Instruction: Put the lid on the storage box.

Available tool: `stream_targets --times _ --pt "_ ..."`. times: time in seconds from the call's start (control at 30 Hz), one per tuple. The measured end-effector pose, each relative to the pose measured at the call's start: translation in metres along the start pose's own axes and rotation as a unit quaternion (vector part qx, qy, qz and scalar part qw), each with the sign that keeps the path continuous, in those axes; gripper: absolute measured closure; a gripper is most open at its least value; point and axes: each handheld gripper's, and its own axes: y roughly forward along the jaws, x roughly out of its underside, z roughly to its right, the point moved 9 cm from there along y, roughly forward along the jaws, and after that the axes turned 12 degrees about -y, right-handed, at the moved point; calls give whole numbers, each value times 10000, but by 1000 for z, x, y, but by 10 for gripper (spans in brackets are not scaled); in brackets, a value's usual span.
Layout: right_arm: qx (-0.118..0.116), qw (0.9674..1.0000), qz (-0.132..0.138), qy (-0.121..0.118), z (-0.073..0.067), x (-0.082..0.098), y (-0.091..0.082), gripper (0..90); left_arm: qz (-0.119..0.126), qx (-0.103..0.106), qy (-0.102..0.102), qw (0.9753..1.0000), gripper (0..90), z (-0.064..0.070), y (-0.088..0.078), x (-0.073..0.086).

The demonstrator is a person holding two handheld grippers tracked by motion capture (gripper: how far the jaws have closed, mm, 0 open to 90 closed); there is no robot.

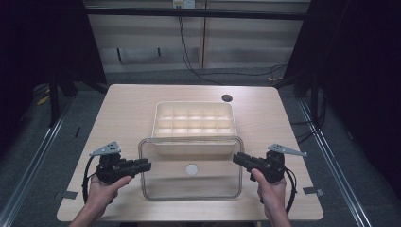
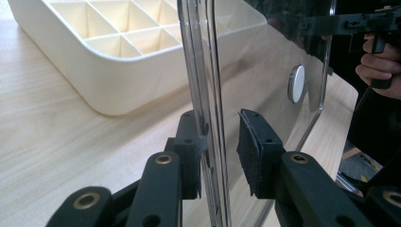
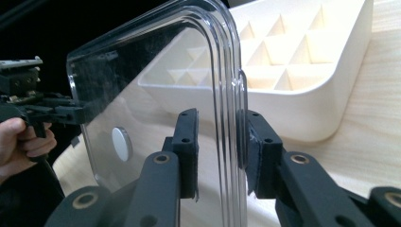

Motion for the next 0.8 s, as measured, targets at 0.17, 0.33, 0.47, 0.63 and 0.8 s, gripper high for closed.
stream_targets --times 0.17,0.33,0.47,0.63,0.8 --pt "-53 9999 81 -29 -1 -9 -2 698 95 16 19 10000 705 3 -2 -8" --pt "-11 9998 154 -90 2 -19 -2 693 164 -4 55 9999 705 4 -1 -17" --pt "112 9997 127 -174 5 -25 -1 671 163 -32 103 9998 706 5 1 -24" --pt "254 9991 2 -348 6 -30 4 653 237 -94 150 9996 705 3 0 -32" --pt "279 9989 -1 -373 9 -35 6 642 300 -109 168 9993 703 4 0 -40"
